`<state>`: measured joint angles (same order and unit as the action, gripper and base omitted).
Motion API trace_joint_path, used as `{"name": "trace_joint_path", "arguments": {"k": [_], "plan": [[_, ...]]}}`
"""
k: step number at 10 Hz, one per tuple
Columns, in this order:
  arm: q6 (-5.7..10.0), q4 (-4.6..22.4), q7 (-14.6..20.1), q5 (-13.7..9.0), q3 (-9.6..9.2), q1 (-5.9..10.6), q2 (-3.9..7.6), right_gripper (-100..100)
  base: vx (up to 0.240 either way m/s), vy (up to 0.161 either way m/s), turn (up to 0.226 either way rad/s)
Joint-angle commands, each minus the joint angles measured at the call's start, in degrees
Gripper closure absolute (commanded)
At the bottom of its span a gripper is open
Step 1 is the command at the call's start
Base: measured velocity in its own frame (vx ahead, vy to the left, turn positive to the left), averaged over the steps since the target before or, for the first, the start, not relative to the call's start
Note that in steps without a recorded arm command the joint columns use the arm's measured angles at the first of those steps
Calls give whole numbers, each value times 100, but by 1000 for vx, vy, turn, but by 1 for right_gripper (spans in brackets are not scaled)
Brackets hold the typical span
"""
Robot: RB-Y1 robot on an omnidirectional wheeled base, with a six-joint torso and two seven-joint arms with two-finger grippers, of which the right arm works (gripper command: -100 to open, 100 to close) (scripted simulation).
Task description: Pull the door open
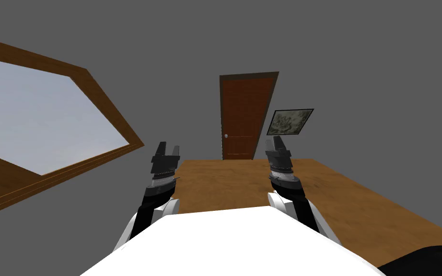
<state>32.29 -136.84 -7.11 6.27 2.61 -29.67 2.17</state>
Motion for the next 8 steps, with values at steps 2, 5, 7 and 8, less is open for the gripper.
{"name": "trace_joint_path", "arguments": {"k": [2, 5, 7, 8], "plan": [[63, 326, 239, -173, 29, 115, 52, -100, 61, -44, 112], [125, 647, 475, -343, 57, 229, 95, -100, 127, 14, 76], [184, 951, 697, -504, 83, 336, 131, -100, 94, -6, 114], [206, 1063, 779, -563, 93, 376, 143, -100, 86, -19, 64]]}}
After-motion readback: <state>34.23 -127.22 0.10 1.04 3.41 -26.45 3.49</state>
